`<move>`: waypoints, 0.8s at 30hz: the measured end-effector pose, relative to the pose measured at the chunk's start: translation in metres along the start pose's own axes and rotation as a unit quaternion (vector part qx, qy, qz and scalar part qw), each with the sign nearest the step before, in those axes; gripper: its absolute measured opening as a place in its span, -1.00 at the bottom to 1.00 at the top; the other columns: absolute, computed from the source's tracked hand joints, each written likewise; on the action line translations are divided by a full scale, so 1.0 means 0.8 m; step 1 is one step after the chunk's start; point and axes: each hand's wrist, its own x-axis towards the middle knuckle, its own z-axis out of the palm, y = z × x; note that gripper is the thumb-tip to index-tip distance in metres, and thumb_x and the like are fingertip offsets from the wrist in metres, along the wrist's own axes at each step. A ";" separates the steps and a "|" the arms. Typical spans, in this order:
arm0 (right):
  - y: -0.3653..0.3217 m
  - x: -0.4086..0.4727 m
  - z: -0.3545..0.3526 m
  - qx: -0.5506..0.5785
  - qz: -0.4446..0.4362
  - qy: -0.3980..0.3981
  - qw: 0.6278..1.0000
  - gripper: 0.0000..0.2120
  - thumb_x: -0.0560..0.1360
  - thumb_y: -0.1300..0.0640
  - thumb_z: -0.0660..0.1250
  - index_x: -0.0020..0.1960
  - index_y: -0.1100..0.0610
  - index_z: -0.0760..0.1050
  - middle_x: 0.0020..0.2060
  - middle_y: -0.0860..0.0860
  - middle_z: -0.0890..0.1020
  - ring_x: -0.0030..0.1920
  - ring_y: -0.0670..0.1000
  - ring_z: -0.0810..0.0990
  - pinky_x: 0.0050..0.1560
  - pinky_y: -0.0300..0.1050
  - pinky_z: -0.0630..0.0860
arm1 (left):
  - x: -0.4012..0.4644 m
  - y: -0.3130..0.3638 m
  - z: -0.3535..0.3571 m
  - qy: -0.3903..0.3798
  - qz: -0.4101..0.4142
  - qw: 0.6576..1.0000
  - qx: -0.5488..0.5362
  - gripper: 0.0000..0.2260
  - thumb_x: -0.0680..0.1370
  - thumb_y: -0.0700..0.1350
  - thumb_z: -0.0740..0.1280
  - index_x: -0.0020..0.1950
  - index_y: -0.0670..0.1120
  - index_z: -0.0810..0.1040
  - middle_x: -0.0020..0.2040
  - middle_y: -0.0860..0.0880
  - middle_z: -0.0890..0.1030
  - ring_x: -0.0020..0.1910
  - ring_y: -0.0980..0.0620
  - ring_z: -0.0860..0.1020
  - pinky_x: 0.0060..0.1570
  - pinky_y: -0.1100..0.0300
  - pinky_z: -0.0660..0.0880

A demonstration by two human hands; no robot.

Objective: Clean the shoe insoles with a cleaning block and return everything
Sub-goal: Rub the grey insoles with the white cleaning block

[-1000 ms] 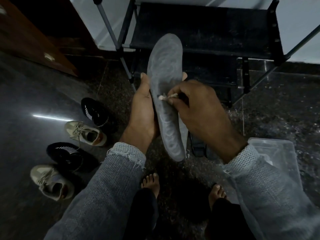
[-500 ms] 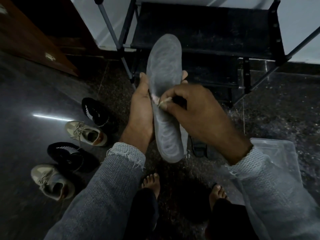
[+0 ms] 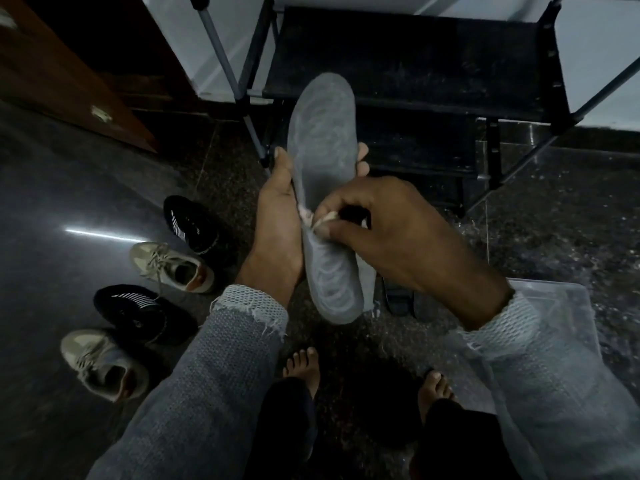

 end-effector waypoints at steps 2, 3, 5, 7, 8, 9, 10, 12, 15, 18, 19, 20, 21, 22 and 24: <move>-0.002 -0.002 -0.004 0.010 -0.014 -0.051 0.999 -0.95 0.48 0.19 0.43 -0.07 0.09 0.66 -0.23 -0.22 0.61 -0.17 -0.34 0.55 -0.14 -0.50 0.41 | 0.001 0.002 -0.001 0.008 0.010 1.000 0.001 -0.36 0.64 0.24 -0.06 0.40 -0.24 0.40 0.39 -0.24 0.46 0.34 -0.15 0.45 0.42 0.01 0.33; -0.001 -0.001 -0.004 0.008 -0.015 -0.040 0.999 -0.95 0.48 0.19 0.43 -0.07 0.10 0.66 -0.23 -0.21 0.62 -0.17 -0.32 0.56 -0.14 -0.50 0.41 | 0.001 0.001 0.000 0.013 0.009 1.000 0.001 -0.36 0.64 0.24 -0.05 0.42 -0.24 0.38 0.39 -0.24 0.45 0.34 -0.14 0.45 0.42 0.00 0.32; 0.006 0.001 0.001 -0.011 0.000 0.030 0.999 -0.95 0.49 0.18 0.42 -0.08 0.10 0.66 -0.21 -0.16 0.63 -0.18 -0.24 0.56 -0.15 -0.47 0.41 | 0.000 -0.003 0.001 0.005 0.000 1.000 0.009 -0.35 0.64 0.24 -0.03 0.41 -0.26 0.41 0.34 -0.25 0.50 0.33 -0.13 0.49 0.40 0.00 0.35; 0.013 0.003 0.007 -0.059 0.023 0.115 0.991 -0.95 0.50 0.18 0.40 -0.09 0.11 0.64 -0.19 -0.09 0.59 -0.18 -0.17 0.53 -0.13 -0.46 0.40 | -0.002 -0.008 0.005 0.009 0.000 1.000 0.023 -0.36 0.65 0.21 -0.04 0.19 -0.24 0.62 0.17 -0.21 0.63 0.17 -0.09 0.61 0.29 0.06 0.47; 0.016 0.005 0.008 -0.080 0.031 0.146 0.986 -0.95 0.51 0.18 0.39 -0.10 0.11 0.63 -0.17 -0.05 0.58 -0.17 -0.16 0.52 -0.10 -0.42 0.41 | -0.001 -0.010 0.005 0.013 -0.003 1.000 0.029 -0.35 0.66 0.20 -0.06 0.03 -0.21 0.69 0.07 -0.17 0.68 0.07 -0.05 0.65 0.20 0.09 0.53; 0.018 0.005 0.006 -0.088 0.033 0.159 0.983 -0.94 0.51 0.18 0.38 -0.10 0.11 0.63 -0.16 -0.04 0.58 -0.16 -0.15 0.53 -0.08 -0.38 0.44 | -0.001 -0.011 0.005 0.016 -0.008 0.999 0.031 -0.34 0.66 0.19 -0.06 -0.04 -0.19 0.72 0.02 -0.15 0.69 0.02 -0.03 0.67 0.16 0.10 0.55; 0.018 0.005 0.004 -0.079 0.031 0.152 0.985 -0.94 0.51 0.17 0.39 -0.10 0.11 0.64 -0.17 -0.06 0.59 -0.17 -0.17 0.53 -0.08 -0.39 0.44 | -0.001 -0.011 0.004 0.015 -0.011 0.999 0.026 -0.35 0.66 0.19 -0.06 0.02 -0.20 0.70 0.07 -0.17 0.68 0.07 -0.05 0.65 0.20 0.09 0.53; 0.015 0.003 -0.002 -0.033 0.013 0.081 0.996 -0.95 0.50 0.18 0.40 -0.08 0.11 0.65 -0.21 -0.15 0.60 -0.18 -0.24 0.56 -0.10 -0.48 0.42 | -0.001 -0.007 0.003 0.000 -0.016 1.000 0.012 -0.36 0.65 0.23 -0.05 0.33 -0.26 0.51 0.29 -0.23 0.55 0.28 -0.11 0.53 0.36 0.02 0.40; 0.008 -0.002 -0.009 0.021 -0.017 -0.058 0.998 -0.94 0.47 0.18 0.43 -0.07 0.08 0.66 -0.21 -0.22 0.63 -0.14 -0.30 0.59 -0.10 -0.48 0.44 | 0.001 -0.003 0.003 0.005 -0.015 1.000 0.011 -0.36 0.64 0.24 -0.05 0.44 -0.24 0.36 0.38 -0.24 0.47 0.33 -0.13 0.48 0.32 0.03 0.42; 0.012 -0.001 -0.014 0.043 -0.023 -0.079 0.996 -0.93 0.47 0.20 0.44 -0.06 0.09 0.65 -0.20 -0.23 0.63 -0.12 -0.29 0.60 -0.09 -0.47 0.45 | -0.001 -0.006 0.006 0.001 -0.006 1.000 0.011 -0.40 0.65 0.21 -0.05 0.26 -0.24 0.50 0.21 -0.23 0.60 0.15 -0.11 0.60 0.22 0.03 0.49; 0.014 -0.001 -0.013 0.039 -0.023 -0.058 0.997 -0.94 0.47 0.20 0.44 -0.07 0.09 0.65 -0.20 -0.23 0.62 -0.13 -0.28 0.60 -0.09 -0.46 0.45 | -0.001 -0.006 0.008 0.005 -0.001 1.000 0.018 -0.42 0.65 0.20 -0.05 0.21 -0.24 0.52 0.13 -0.22 0.64 0.08 -0.09 0.63 0.18 0.06 0.52; 0.016 -0.001 -0.009 0.029 -0.021 -0.026 0.999 -0.95 0.48 0.19 0.43 -0.08 0.10 0.65 -0.20 -0.21 0.63 -0.13 -0.27 0.60 -0.09 -0.44 0.46 | -0.001 -0.007 0.007 0.007 0.005 1.000 0.022 -0.43 0.66 0.19 -0.05 0.18 -0.24 0.52 0.09 -0.21 0.66 0.05 -0.08 0.65 0.15 0.07 0.55; 0.017 0.000 -0.004 0.015 -0.014 0.013 1.000 -0.95 0.48 0.18 0.42 -0.08 0.10 0.65 -0.19 -0.18 0.63 -0.12 -0.23 0.59 -0.09 -0.40 0.47 | -0.001 -0.007 0.007 0.009 0.008 1.000 0.024 -0.44 0.66 0.18 -0.06 0.19 -0.23 0.52 0.08 -0.20 0.66 0.05 -0.07 0.65 0.15 0.09 0.55; 0.016 0.000 0.002 0.002 -0.006 0.051 0.999 -0.95 0.49 0.16 0.41 -0.07 0.09 0.65 -0.18 -0.14 0.63 -0.12 -0.19 0.58 -0.06 -0.31 0.50 | -0.002 -0.007 0.007 0.009 0.007 1.000 0.025 -0.44 0.66 0.18 -0.06 0.21 -0.23 0.51 0.11 -0.20 0.65 0.09 -0.07 0.64 0.18 0.09 0.54; 0.016 0.002 0.011 -0.004 0.007 0.101 0.995 -0.95 0.49 0.15 0.41 -0.06 0.09 0.64 -0.16 -0.09 0.61 -0.11 -0.14 0.57 -0.03 -0.17 0.53 | -0.002 -0.005 0.006 0.005 0.006 1.000 0.026 -0.42 0.65 0.20 -0.06 0.26 -0.23 0.50 0.20 -0.21 0.61 0.17 -0.09 0.60 0.24 0.07 0.51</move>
